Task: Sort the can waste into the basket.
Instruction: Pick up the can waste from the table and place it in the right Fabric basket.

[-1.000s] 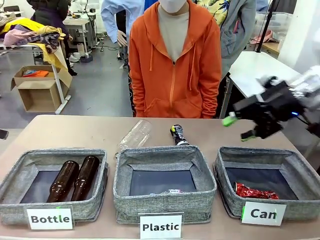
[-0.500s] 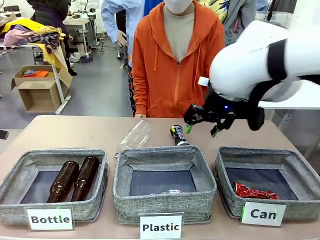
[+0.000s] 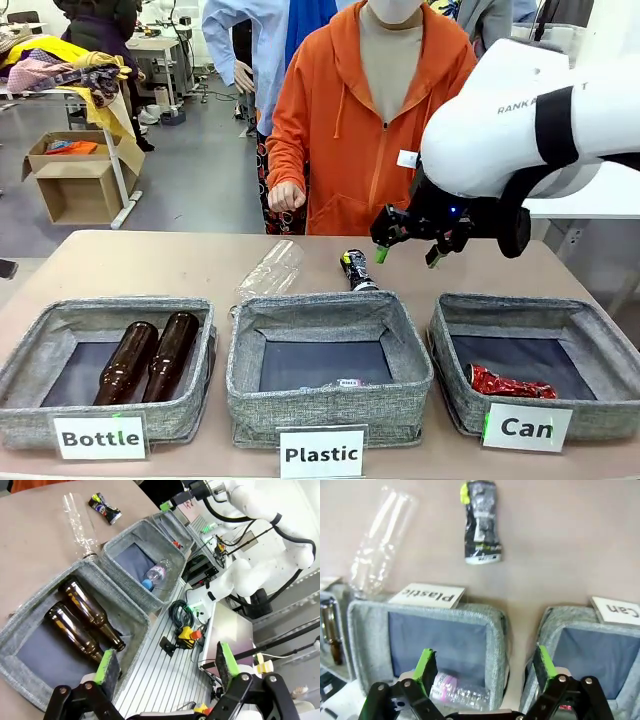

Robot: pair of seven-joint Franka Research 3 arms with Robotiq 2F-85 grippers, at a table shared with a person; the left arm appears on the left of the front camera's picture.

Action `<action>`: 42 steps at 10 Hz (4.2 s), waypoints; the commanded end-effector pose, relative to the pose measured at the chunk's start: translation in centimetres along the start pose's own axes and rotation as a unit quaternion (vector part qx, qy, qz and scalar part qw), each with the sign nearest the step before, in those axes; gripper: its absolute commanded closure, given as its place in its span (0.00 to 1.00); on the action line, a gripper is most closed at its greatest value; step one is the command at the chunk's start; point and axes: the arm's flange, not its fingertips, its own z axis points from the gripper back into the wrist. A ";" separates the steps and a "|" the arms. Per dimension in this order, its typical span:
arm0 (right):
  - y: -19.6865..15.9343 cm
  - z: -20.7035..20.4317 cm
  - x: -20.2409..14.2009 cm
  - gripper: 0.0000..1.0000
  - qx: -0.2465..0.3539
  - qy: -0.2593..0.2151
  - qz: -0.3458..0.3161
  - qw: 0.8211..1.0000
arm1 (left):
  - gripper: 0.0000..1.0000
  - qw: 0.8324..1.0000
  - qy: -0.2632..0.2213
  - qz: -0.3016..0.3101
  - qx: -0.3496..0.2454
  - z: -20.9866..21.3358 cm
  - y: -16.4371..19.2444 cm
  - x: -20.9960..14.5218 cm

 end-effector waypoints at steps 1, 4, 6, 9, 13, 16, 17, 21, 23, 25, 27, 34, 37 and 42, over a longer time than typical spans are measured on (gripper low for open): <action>2.3 -2.3 3.9 0.00 -0.023 -0.049 -0.022 0.998 | 0.00 1.000 0.003 0.005 -0.002 0.0 -0.4 0.1; -10.2 5.1 -3.5 0.00 0.123 -0.033 -0.087 0.988 | 0.00 1.000 0.003 0.005 -0.002 0.0 -0.4 0.1; -17.0 7.1 -10.9 0.00 0.164 -0.041 -0.132 0.977 | 0.00 1.000 0.003 0.005 -0.002 0.0 -0.4 0.1; -23.0 5.5 -16.4 0.00 0.253 -0.067 -0.178 0.949 | 0.00 1.000 0.003 0.005 -0.002 0.0 -0.4 0.1; -24.3 2.1 -15.8 0.00 0.282 -0.056 -0.186 0.940 | 0.00 1.000 0.003 0.005 -0.002 0.0 -0.4 0.1; -22.8 2.1 -14.1 0.00 0.260 -0.052 -0.149 0.953 | 0.00 1.000 0.003 0.005 -0.002 0.0 -0.4 0.1; -21.5 2.1 -12.9 0.00 0.238 -0.050 -0.147 0.959 | 0.00 1.000 0.003 0.005 -0.002 0.0 -0.4 0.1; -17.7 2.6 -9.0 0.00 0.154 -0.051 -0.157 0.974 | 0.00 1.000 0.003 0.005 -0.002 0.0 -0.4 0.1; -17.5 2.4 -8.4 0.00 0.159 -0.039 -0.150 0.975 | 0.00 1.000 0.003 0.005 -0.002 0.0 -0.4 0.1; -15.4 1.8 -7.1 0.00 0.149 -0.032 -0.124 0.981 | 0.00 1.000 0.003 0.005 -0.002 0.0 -0.4 0.1; -11.2 1.4 -4.0 0.00 0.112 -0.023 -0.077 0.990 | 0.00 1.000 0.003 0.005 -0.002 0.0 -0.4 0.1; 7.0 -7.1 11.1 0.00 -0.123 0.068 0.030 0.990 | 0.00 1.000 0.003 0.005 -0.002 0.0 -0.4 0.1; 7.7 -12.4 13.3 0.00 -0.122 0.057 0.018 0.991 | 0.00 1.000 0.003 0.005 -0.002 0.0 -0.4 0.1; 5.0 -18.7 14.7 0.00 -0.129 0.086 -0.022 0.988 | 0.00 1.000 0.003 0.005 -0.002 0.0 -0.4 0.1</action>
